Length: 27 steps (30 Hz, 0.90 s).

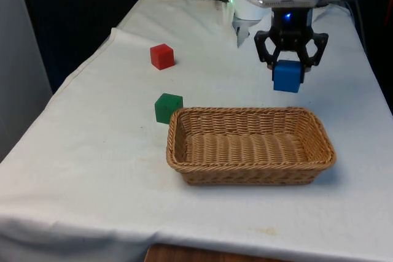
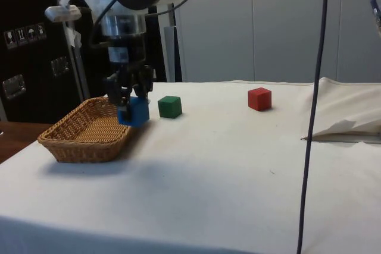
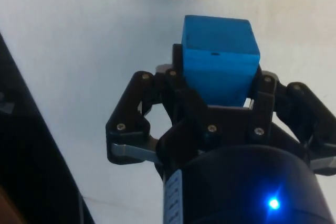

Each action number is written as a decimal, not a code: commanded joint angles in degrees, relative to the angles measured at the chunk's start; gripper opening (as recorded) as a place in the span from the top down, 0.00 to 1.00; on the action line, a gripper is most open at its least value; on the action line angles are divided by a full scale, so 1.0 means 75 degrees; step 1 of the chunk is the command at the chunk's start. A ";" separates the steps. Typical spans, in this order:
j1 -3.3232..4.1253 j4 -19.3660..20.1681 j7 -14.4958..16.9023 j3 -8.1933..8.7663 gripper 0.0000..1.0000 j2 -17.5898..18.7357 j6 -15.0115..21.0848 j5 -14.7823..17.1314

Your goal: Pick up exactly two blocks and place them into the basket.

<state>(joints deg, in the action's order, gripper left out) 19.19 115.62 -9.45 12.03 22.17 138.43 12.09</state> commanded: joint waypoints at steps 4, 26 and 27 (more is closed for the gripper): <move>0.0038 -0.0413 -0.0244 0.0107 0.97 0.0252 -0.0336 -0.0351; -0.0008 -0.2200 -0.0435 0.0191 0.97 0.1543 -0.0940 -0.0695; -0.0038 -0.2483 -0.0474 0.0160 0.97 0.1803 -0.1016 -0.0642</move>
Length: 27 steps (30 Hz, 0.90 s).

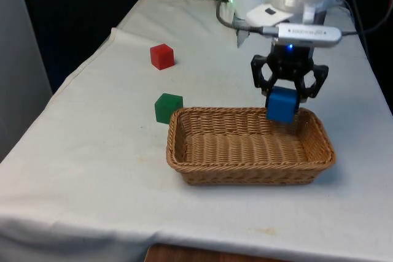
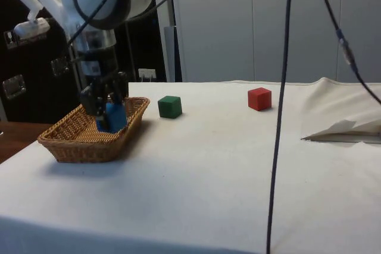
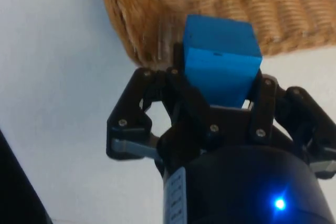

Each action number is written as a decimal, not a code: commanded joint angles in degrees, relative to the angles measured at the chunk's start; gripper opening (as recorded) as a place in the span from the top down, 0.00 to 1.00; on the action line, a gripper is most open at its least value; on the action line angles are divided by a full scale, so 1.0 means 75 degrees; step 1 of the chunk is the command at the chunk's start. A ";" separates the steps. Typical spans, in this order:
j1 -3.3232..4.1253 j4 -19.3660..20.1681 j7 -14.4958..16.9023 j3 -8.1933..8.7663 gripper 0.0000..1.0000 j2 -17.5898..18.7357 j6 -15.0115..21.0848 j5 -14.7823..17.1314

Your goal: Pick up exactly two blocks and place them into the basket.

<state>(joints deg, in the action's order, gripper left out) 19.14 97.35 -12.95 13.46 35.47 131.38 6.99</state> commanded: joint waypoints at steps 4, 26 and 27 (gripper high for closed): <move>-0.0076 -0.0626 -0.0046 -0.0038 0.97 0.0619 -0.0038 0.0122; -0.0153 -0.1536 -0.0076 0.0008 0.00 0.1421 -0.0061 0.0290; -0.0153 -0.1536 -0.0076 0.0008 0.00 0.1421 -0.0061 0.0290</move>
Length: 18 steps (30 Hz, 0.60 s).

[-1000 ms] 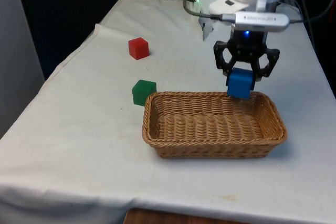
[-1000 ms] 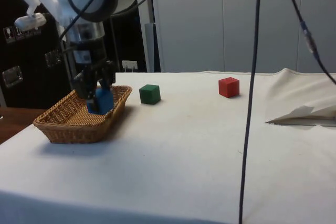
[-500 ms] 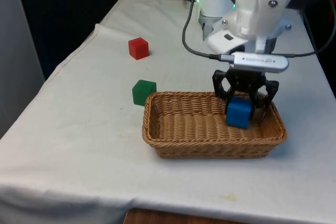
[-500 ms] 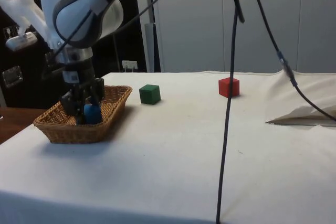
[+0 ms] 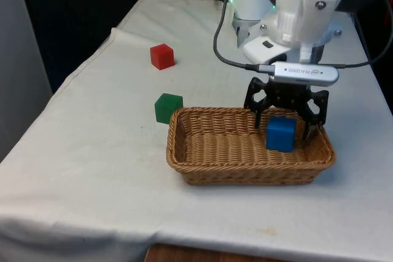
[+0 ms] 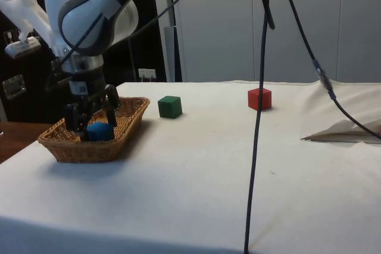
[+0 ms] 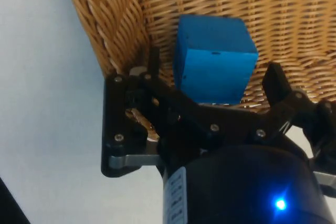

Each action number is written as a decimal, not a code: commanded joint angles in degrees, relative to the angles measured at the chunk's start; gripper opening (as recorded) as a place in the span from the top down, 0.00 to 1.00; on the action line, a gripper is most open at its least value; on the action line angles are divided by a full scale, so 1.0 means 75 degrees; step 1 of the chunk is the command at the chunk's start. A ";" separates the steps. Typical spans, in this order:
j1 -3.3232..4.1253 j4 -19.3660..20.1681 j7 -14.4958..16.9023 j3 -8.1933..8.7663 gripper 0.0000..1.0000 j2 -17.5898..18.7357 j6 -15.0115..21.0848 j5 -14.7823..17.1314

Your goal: Pick up exactly two blocks and place them into the basket.

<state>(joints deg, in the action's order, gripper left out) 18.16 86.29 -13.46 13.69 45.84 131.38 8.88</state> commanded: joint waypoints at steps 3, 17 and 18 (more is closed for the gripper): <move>-0.0023 -0.0069 -0.0008 -0.0023 0.00 0.0038 -0.0061 0.0038; 0.0031 0.0825 0.0183 0.0199 0.00 -0.0909 -0.0206 -0.0053; 0.0031 0.0909 0.0191 0.0206 0.00 -0.0993 -0.0214 -0.0069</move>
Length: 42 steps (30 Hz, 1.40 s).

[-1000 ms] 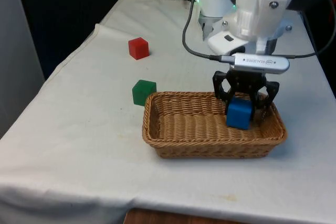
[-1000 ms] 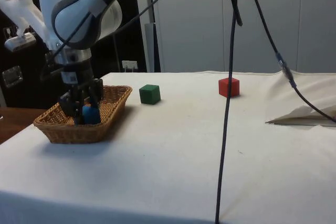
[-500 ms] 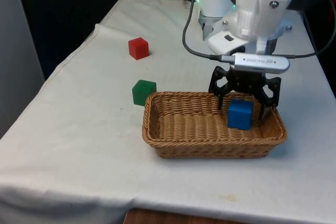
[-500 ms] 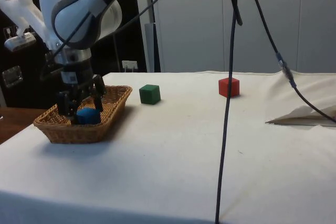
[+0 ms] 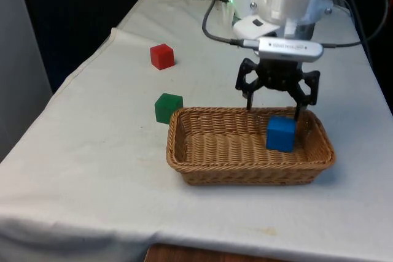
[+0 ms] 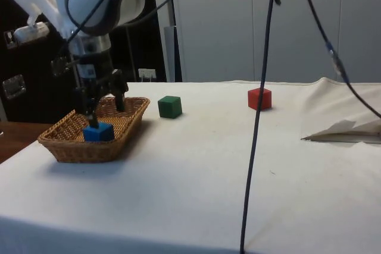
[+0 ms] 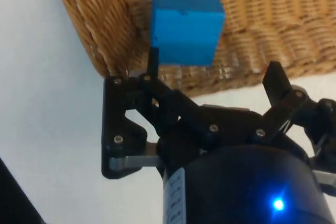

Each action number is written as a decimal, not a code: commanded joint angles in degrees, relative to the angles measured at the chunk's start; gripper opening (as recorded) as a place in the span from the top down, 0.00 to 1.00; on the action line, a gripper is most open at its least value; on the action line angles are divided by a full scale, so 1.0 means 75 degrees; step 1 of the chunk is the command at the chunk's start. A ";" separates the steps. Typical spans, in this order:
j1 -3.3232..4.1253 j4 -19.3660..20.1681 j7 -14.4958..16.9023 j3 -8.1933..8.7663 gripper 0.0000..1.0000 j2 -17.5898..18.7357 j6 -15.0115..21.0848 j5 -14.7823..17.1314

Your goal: Pick up exactly two blocks and place them into the basket.

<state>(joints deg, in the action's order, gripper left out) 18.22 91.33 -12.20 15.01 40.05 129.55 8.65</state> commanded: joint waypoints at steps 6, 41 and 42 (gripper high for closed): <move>0.0015 0.0733 0.0084 0.0092 0.00 -0.0749 0.0000 -0.0138; -0.0168 0.1665 0.2070 0.0833 0.00 -0.1482 0.0252 0.0267; -0.0168 0.1696 0.2124 0.0863 0.00 -0.1490 0.0252 0.0275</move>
<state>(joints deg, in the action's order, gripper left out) 17.30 103.25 2.75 21.54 29.45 130.69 10.26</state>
